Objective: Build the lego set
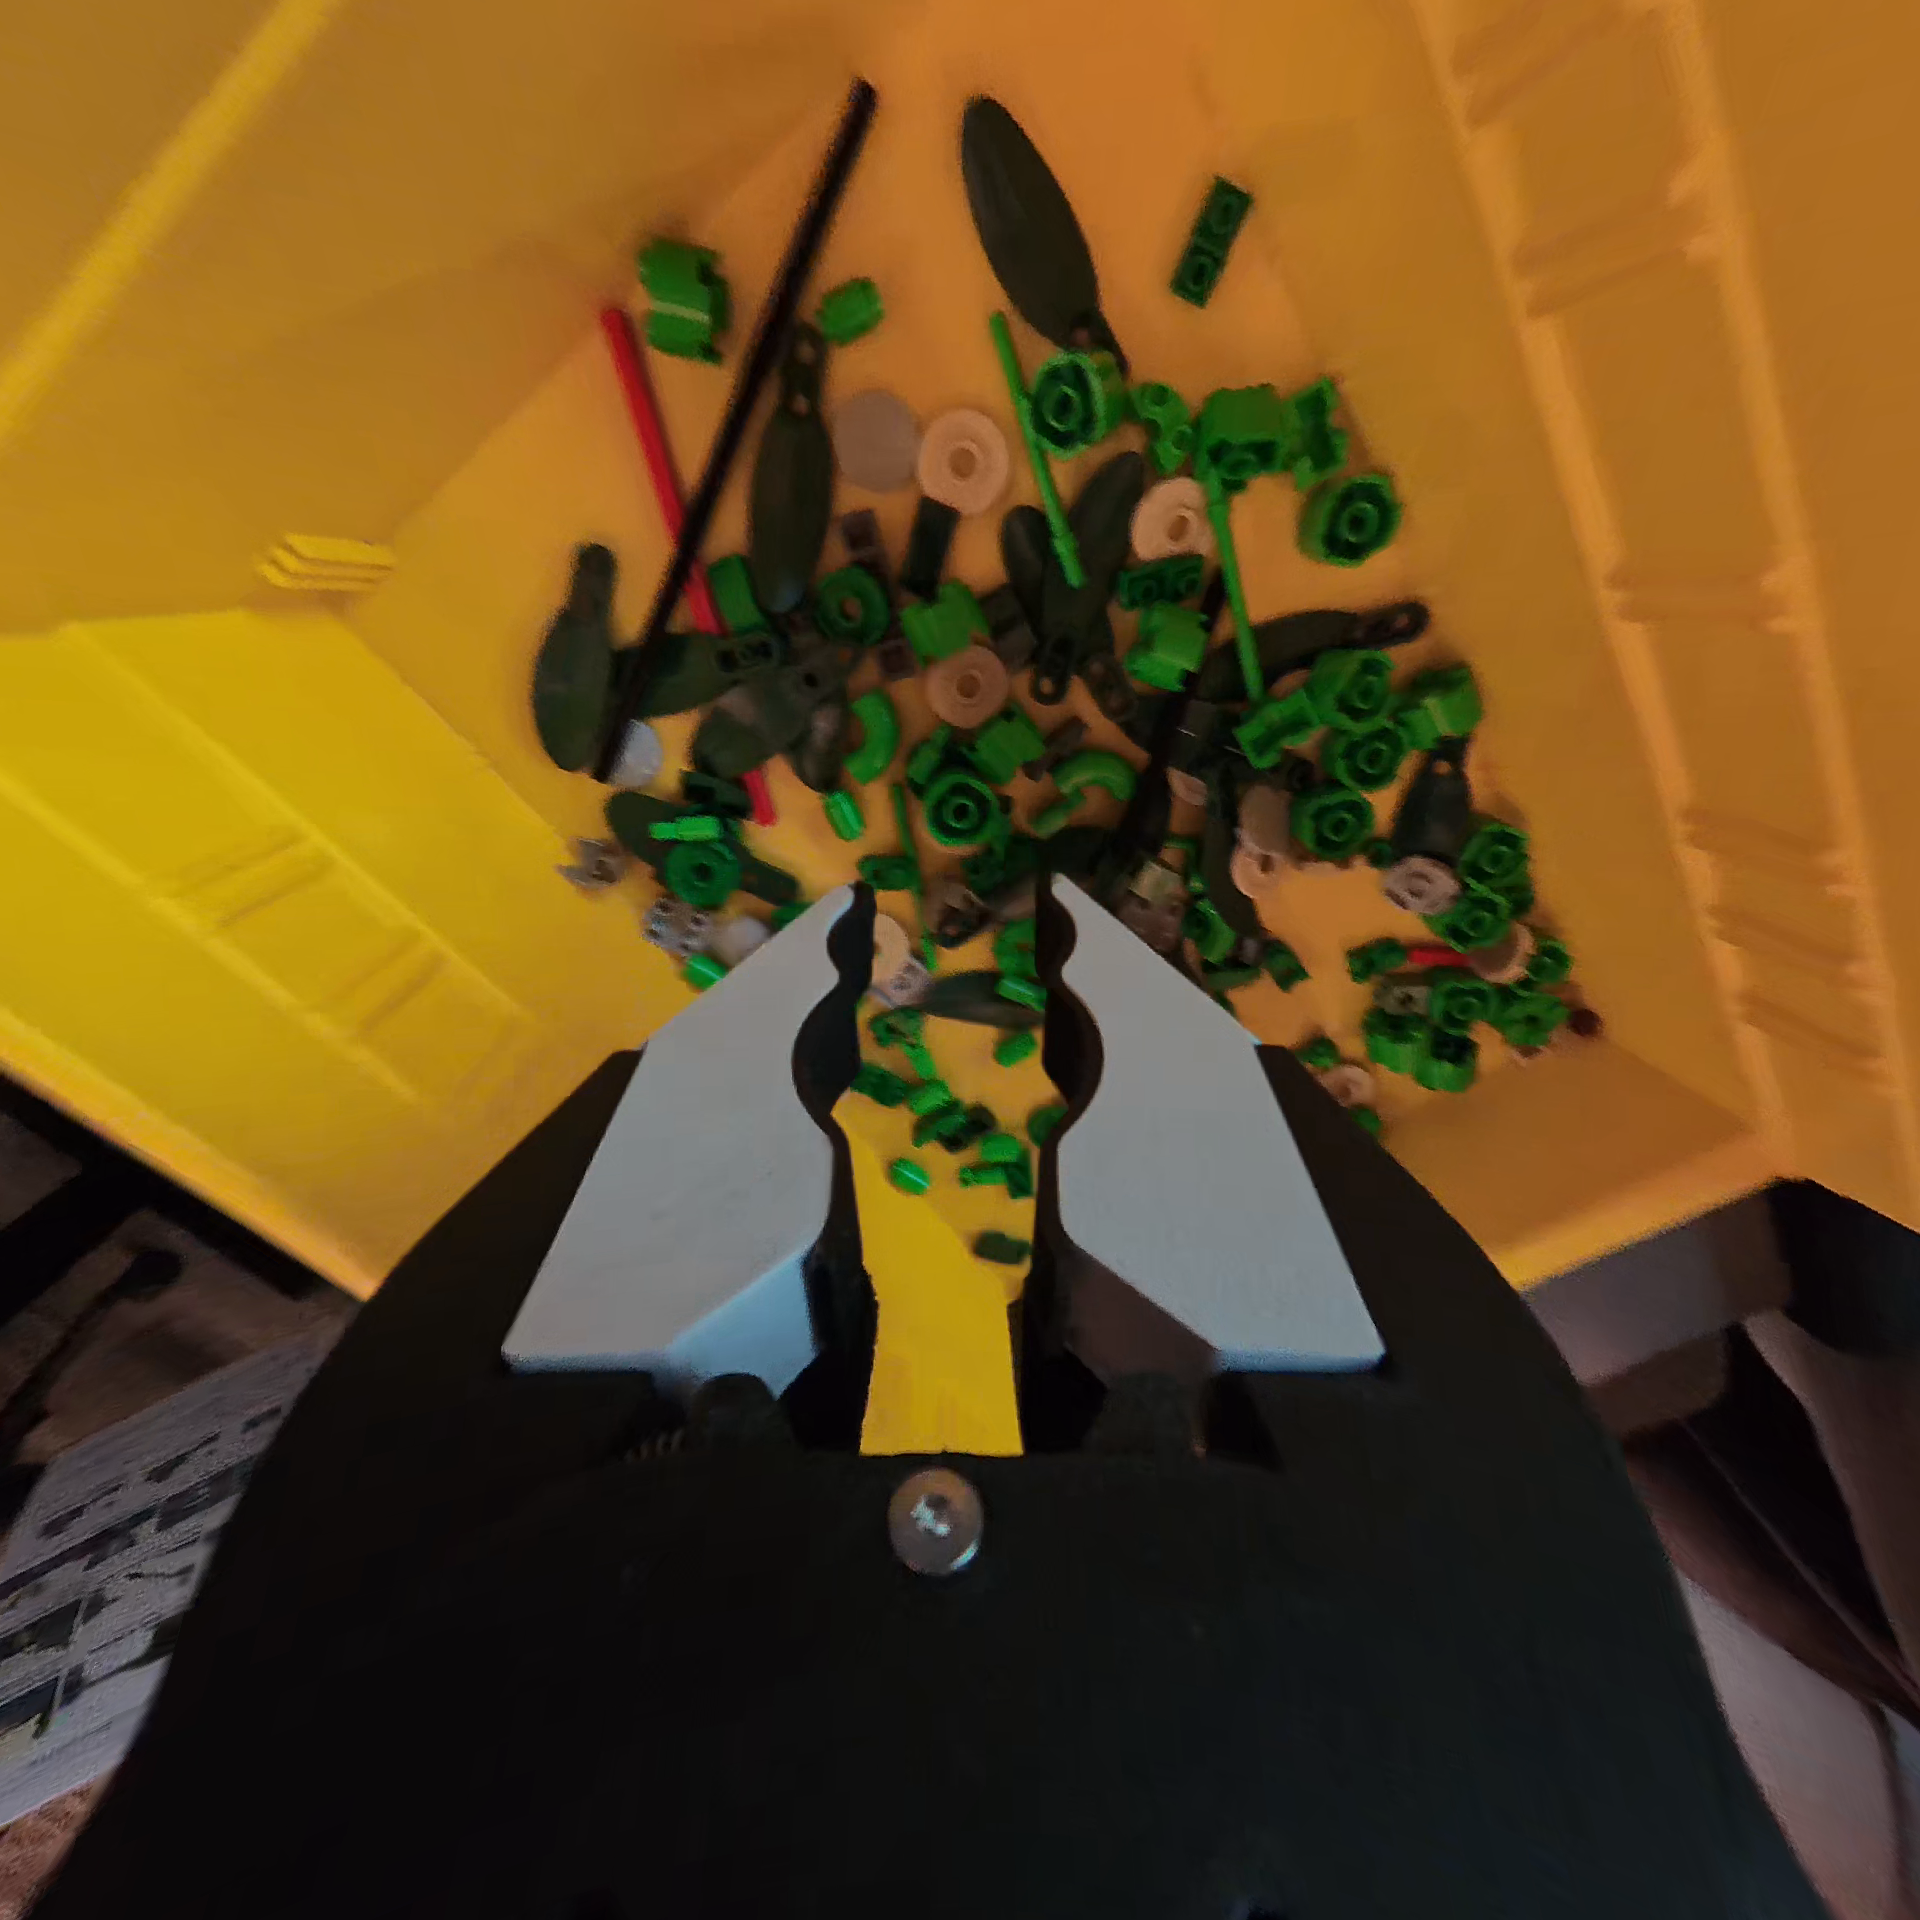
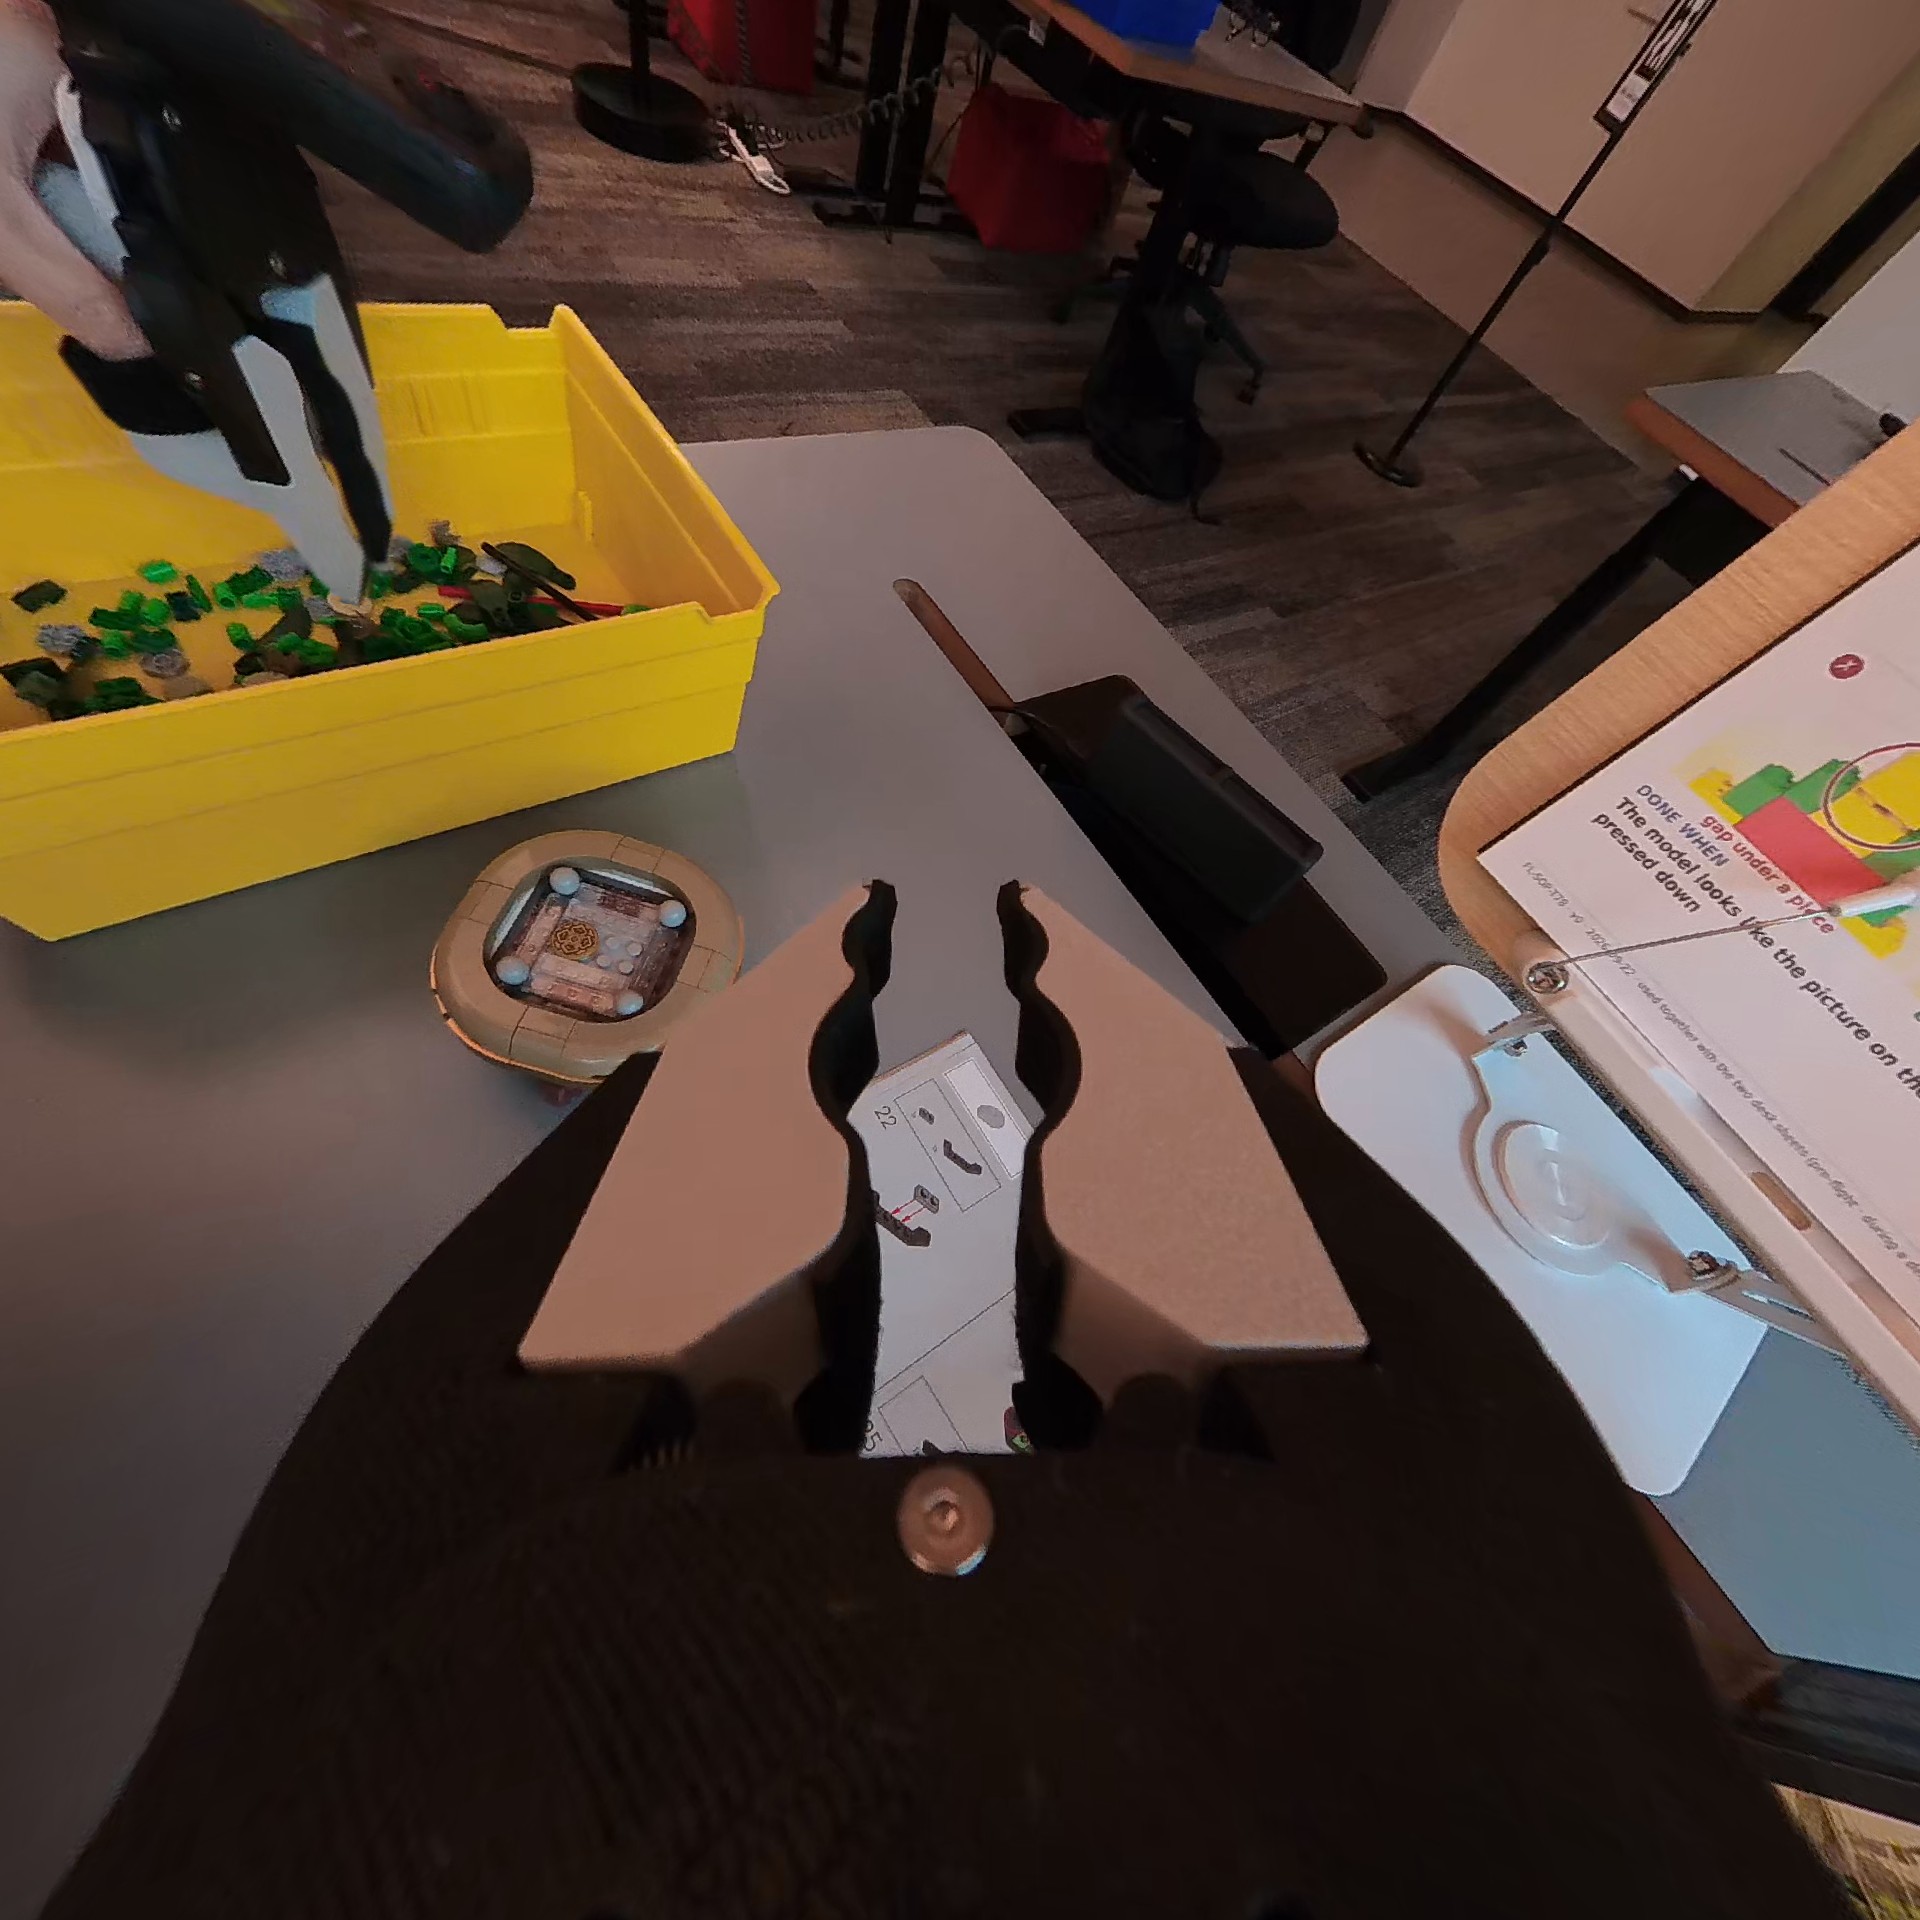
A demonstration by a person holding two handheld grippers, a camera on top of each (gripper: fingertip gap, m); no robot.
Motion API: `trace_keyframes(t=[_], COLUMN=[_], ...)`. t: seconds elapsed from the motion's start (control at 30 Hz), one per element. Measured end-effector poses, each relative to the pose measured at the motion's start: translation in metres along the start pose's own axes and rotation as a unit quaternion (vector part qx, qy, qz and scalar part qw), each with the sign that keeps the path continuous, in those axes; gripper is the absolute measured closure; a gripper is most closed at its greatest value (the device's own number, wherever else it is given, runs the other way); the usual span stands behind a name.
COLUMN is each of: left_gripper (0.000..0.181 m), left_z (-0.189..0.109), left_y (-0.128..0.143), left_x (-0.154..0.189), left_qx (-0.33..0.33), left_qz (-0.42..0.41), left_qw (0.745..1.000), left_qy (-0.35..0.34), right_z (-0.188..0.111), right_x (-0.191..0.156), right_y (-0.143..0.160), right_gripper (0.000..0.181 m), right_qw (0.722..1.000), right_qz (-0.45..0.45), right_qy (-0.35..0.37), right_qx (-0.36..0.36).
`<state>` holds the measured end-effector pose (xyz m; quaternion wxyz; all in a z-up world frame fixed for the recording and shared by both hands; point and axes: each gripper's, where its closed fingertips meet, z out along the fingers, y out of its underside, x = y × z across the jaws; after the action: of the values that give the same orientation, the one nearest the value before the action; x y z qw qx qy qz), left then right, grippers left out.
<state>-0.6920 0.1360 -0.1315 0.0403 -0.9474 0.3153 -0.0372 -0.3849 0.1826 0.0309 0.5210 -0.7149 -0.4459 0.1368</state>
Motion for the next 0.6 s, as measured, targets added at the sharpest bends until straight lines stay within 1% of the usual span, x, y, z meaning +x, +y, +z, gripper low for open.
trace_keyframes(t=[0.07,0.13,0.17,0.23,0.3,0.37,0.5,0.57,0.6], left_gripper=[0.153,0.160,0.158,0.153,0.150,0.152,0.161,0.165,0.167], left_z=[0.001,0.002,0.003,0.004,0.002,-0.003,0.000,0.002,0.003], left_y=[0.009,0.018,0.022,0.029,0.026,0.010,-0.025,-0.050,-0.063], left_x=[0.010,0.021,0.025,0.026,0.018,0.007,0.005,-0.009,-0.012], left_qx=[-0.020,-0.038,-0.050,-0.068,-0.065,-0.030,0.036,0.079,0.106], left_qz=[0.014,0.026,0.028,0.031,0.038,0.042,0.076,0.089,0.093], left_qw=[1.000,0.998,0.997,0.996,0.997,0.998,0.996,0.990,0.987], left_qy=[0.018,0.038,0.046,0.043,0.014,-0.020,-0.028,-0.075,-0.082], right_z=[0.000,0.001,0.001,0.002,0.002,0.003,0.002,0.001,0.001], right_x=[0.000,0.000,-0.001,-0.004,-0.005,-0.003,-0.001,0.000,0.000], right_y=[-0.001,-0.003,-0.004,-0.006,-0.006,-0.004,-0.003,-0.003,-0.003], right_gripper=[0.161,0.161,0.161,0.162,0.162,0.162,0.162,0.162,0.162], right_qw=[1.000,1.000,1.000,1.000,1.000,1.000,1.000,1.000,1.000], right_qz=[0.000,0.000,0.001,0.000,-0.008,-0.017,-0.017,-0.015,-0.015], right_qy=[0.000,0.002,0.000,-0.004,-0.003,0.006,0.009,0.009,0.009], right_qx=[0.002,0.009,0.013,0.019,0.017,0.011,0.010,0.011,0.011])
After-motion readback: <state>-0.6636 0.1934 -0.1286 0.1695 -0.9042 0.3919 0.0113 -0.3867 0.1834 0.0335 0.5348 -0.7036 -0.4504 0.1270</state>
